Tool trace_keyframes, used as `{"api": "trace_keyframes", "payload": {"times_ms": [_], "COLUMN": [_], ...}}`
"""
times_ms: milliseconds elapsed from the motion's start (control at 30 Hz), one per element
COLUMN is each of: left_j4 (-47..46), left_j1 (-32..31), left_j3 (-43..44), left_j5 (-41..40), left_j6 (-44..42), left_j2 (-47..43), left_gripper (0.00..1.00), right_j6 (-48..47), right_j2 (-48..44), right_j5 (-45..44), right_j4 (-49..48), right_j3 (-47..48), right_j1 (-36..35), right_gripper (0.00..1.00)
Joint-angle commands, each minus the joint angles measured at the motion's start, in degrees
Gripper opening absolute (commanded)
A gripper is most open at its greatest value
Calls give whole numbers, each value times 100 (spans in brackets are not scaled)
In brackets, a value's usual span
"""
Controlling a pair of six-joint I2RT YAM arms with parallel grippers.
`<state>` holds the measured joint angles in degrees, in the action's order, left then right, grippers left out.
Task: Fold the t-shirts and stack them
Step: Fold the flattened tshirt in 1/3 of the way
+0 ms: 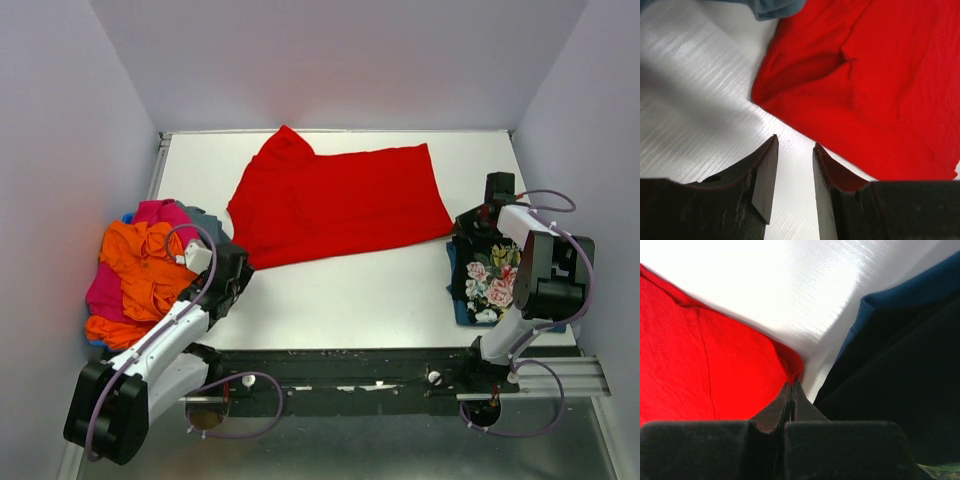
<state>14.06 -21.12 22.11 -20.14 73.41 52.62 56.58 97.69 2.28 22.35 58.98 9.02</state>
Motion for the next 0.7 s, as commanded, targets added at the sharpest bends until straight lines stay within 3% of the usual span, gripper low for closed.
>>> {"api": "trace_keyframes", "payload": {"times_ms": [0, 200, 667], "left_j4": [-449, 719, 923], "left_j1": [-23, -23, -23], "left_j3": [-146, 513, 883], "left_j5": [-437, -903, -1027], "left_j6": [1140, 1632, 1879], "left_j2": [257, 854, 1891], "left_gripper": [42, 41, 35], "right_j6": [38, 55, 47], "right_j2": [-180, -180, -145], "right_j5": [26, 61, 53], "right_j4": [15, 6, -20], "right_j3": [-71, -80, -80], "right_j1": [39, 39, 39], "right_gripper": [1, 1, 1]}}
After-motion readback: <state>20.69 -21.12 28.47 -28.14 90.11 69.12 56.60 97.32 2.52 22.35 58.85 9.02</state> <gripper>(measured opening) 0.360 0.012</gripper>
